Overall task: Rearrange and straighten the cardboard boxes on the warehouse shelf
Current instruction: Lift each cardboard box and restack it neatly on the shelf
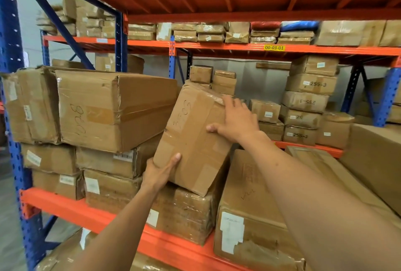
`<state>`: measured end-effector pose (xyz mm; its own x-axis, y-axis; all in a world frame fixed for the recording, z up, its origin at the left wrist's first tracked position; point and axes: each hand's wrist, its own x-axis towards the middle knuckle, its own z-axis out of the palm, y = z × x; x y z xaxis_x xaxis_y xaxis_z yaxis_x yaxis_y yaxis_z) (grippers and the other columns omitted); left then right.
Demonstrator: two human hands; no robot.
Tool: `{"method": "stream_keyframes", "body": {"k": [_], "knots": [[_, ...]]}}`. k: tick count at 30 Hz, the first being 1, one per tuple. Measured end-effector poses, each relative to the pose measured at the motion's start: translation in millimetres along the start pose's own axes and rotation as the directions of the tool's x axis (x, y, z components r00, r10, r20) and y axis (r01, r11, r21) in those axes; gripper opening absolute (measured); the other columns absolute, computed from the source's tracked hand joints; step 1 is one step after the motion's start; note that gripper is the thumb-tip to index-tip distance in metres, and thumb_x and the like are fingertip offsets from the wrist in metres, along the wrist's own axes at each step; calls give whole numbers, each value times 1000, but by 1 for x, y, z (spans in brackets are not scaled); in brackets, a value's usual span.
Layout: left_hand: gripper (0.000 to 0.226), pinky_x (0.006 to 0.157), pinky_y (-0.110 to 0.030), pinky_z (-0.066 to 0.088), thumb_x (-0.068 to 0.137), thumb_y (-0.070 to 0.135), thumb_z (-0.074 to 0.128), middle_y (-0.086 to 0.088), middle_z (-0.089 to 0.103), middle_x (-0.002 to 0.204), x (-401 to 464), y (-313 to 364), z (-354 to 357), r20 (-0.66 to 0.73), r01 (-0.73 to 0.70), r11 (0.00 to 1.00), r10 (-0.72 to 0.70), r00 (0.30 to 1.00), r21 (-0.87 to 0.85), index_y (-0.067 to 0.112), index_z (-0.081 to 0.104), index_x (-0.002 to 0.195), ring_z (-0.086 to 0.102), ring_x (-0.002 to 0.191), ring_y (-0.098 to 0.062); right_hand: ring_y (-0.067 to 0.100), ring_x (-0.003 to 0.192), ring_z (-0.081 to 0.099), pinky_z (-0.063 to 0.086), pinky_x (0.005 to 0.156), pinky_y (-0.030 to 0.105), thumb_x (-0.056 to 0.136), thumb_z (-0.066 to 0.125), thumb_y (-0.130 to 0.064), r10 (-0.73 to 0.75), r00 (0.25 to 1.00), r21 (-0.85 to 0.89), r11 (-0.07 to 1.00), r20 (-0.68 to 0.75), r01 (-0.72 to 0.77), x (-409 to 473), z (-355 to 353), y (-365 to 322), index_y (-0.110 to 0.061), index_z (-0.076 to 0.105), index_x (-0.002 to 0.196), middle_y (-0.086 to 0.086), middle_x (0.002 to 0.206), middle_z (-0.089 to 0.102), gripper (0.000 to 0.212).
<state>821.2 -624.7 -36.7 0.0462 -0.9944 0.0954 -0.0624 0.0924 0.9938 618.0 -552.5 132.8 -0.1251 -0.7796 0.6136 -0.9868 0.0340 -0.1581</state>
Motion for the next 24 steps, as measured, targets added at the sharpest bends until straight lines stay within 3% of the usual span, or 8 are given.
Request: {"method": "stream_keyframes", "body": {"k": [3, 6, 8, 11, 16, 18, 21, 24], "knots": [[131, 88, -36, 54, 35, 81, 84, 6, 57, 123, -4, 12, 6, 40, -85, 994, 88, 995, -76, 28, 39, 145, 58, 113, -19, 33, 127, 50, 44, 98, 50, 68, 82, -65, 127, 992, 58, 990, -7, -127, -13, -6, 26, -24, 32, 137, 10, 139, 51, 94], [116, 70, -35, 57, 33, 69, 93, 9, 58, 123, -2, 30, 18, 93, -143, 981, 156, 983, -130, 37, 48, 135, 59, 109, -15, 36, 125, 53, 44, 99, 48, 68, 82, -66, 273, 961, 143, 950, 50, -277, -33, -15, 55, -21, 29, 135, 10, 136, 55, 96], [99, 76, -46, 60, 42, 56, 98, 10, 59, 124, -2, 38, 30, 125, -188, 973, 205, 971, -133, 40, 53, 129, 59, 110, -16, 36, 125, 54, 44, 93, 44, 71, 83, -62, 362, 928, 225, 900, 91, -373, -53, -19, 72, -22, 27, 136, 9, 137, 55, 94], [78, 89, -42, 54, 53, 43, 98, 14, 62, 119, -6, 47, 49, 144, -314, 947, 321, 936, -70, 44, 59, 121, 59, 110, -12, 37, 128, 52, 43, 99, 47, 77, 81, -56, 479, 874, 343, 809, 88, -478, -90, -18, 92, -24, 22, 150, 10, 142, 55, 99], [76, 96, -39, 47, 56, 31, 98, 6, 60, 121, -26, 70, 82, 287, -482, 871, 439, 851, 99, 36, 65, 124, 54, 117, -21, 39, 129, 51, 44, 99, 47, 73, 77, -68, 724, 678, 422, 580, 127, -697, -162, 5, 108, -5, 29, 145, 19, 140, 56, 107], [76, 103, -47, 46, 56, 29, 98, 0, 58, 128, -36, 77, 90, 311, -489, 861, 432, 847, 137, 36, 64, 124, 52, 121, -26, 41, 128, 51, 46, 100, 50, 71, 79, -69, 756, 647, 440, 549, 101, -711, -176, 3, 112, 0, 30, 142, 22, 141, 53, 111], [77, 105, -50, 46, 58, 25, 97, -2, 59, 128, -40, 77, 88, 325, -487, 864, 428, 843, 125, 32, 63, 127, 53, 122, -27, 41, 137, 43, 40, 107, 56, 67, 78, -73, 732, 654, 328, 581, 189, -745, -173, -14, 118, 0, 20, 153, 21, 151, 41, 127], [79, 98, -41, 47, 59, 26, 96, 4, 57, 122, -38, 78, 89, 359, -501, 857, 433, 827, 120, 32, 60, 129, 52, 116, -22, 35, 112, 60, 50, 92, 48, 64, 77, -76, 698, 694, -2, 706, 176, -709, -152, -34, 120, -6, 51, 134, 15, 129, 61, 102]]}}
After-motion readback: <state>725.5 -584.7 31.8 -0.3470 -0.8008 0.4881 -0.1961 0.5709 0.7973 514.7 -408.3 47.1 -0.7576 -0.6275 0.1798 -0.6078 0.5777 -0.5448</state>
